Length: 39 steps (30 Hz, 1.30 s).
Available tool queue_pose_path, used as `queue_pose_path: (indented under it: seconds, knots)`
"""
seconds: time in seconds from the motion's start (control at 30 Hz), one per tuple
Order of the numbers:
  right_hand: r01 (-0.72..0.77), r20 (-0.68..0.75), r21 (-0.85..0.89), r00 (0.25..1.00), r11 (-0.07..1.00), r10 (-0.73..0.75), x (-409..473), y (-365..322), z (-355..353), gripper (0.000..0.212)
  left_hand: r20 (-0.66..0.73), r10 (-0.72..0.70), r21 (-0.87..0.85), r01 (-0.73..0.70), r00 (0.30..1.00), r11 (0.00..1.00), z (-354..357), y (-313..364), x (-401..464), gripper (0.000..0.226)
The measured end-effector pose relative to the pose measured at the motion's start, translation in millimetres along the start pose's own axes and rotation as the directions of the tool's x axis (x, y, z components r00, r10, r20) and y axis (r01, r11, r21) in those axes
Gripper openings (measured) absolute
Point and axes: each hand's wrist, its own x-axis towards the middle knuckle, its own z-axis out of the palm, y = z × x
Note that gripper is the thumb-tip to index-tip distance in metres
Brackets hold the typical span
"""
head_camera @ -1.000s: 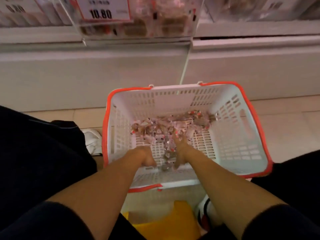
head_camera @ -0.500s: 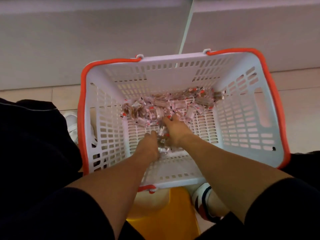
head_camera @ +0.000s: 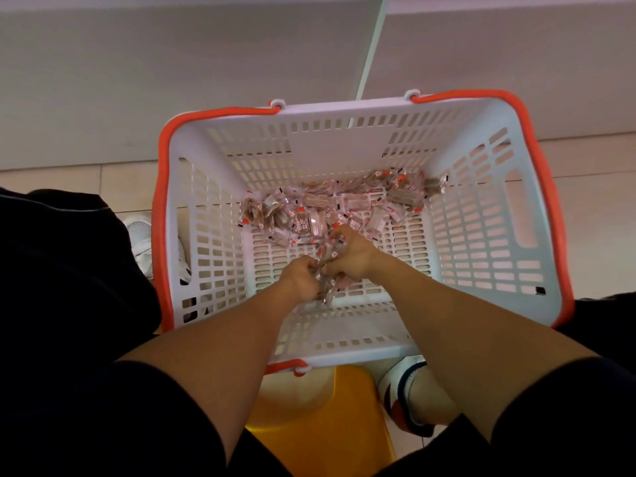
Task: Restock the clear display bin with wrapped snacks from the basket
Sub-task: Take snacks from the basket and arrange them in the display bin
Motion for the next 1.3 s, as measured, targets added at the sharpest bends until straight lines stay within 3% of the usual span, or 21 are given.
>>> queue_pose_path:
  seconds: [0.03,0.13,0.23,0.33,0.43,0.53,0.7,0.77,0.83,0.9,0.97,1.03,1.13,1.2,1.3]
  knots:
    - [0.010,-0.002,0.025,1.000,1.000,-0.010,-1,1,1,0.062,0.020,-0.021,-0.100,0.023,1.000,0.995,0,1,-3,0.023]
    - [0.002,-0.025,0.062,1.000,0.998,0.000,-2,0,4,0.047,0.016,0.003,-0.125,-0.001,1.000,0.992,3,-2,-3,0.027]
    - [-0.050,-0.011,0.108,0.999,0.993,0.051,-2,-1,6,0.024,-0.018,0.005,-0.269,-0.010,1.000,0.963,4,-4,-4,0.026]
    - [-0.077,-0.023,0.160,0.996,0.984,0.082,-1,0,6,0.027,-0.043,-0.017,-0.333,0.001,0.999,0.943,0,-3,-3,0.027]
    - [-0.088,-0.003,0.280,0.996,0.956,0.092,1,1,7,0.032,-0.056,-0.040,-0.292,0.022,0.998,0.956,-4,0,0,0.030]
    - [-0.061,-0.059,0.306,0.995,0.950,0.083,3,2,8,0.036,0.072,-0.065,-0.361,0.087,0.995,0.929,-4,4,-2,0.027]
    - [0.020,-0.178,0.329,0.983,0.944,0.042,4,-1,12,0.058,0.066,0.027,-0.194,-0.014,0.997,0.981,3,2,-4,0.083]
    - [0.058,-0.195,0.368,0.981,0.928,0.016,4,-1,12,0.060,0.008,0.061,-0.136,-0.059,0.998,0.989,7,-2,-2,0.094]
    - [0.056,-0.210,0.374,0.977,0.926,0.026,4,-3,9,0.049,-0.066,0.075,-0.098,-0.081,0.995,0.992,10,-7,2,0.096]
    - [0.044,-0.248,0.328,0.968,0.944,0.041,5,-5,1,0.026,-0.065,0.050,-0.076,-0.055,0.997,0.996,12,-9,6,0.091]
    - [0.024,-0.294,0.308,0.953,0.951,0.071,6,-8,-10,0.029,-0.034,0.043,0.012,-0.043,0.998,0.999,13,-8,7,0.085]
    - [-0.029,-0.268,0.288,0.957,0.957,0.110,5,-11,-22,0.033,-0.021,0.135,0.206,-0.128,0.991,0.970,15,-10,5,0.086]
    - [-0.184,-0.150,0.012,0.971,0.983,0.184,0,-11,-40,0.024,0.049,0.182,0.391,-0.187,0.982,0.901,22,-9,1,0.078]
    - [-0.240,-0.116,-0.205,0.969,0.949,0.220,-5,-7,-46,0.030,0.080,0.163,0.420,-0.182,0.983,0.889,27,-4,1,0.070]
    - [-0.270,-0.094,-0.344,0.963,0.899,0.253,-14,1,-46,0.048,0.086,0.184,0.492,-0.202,0.979,0.847,33,0,2,0.049]
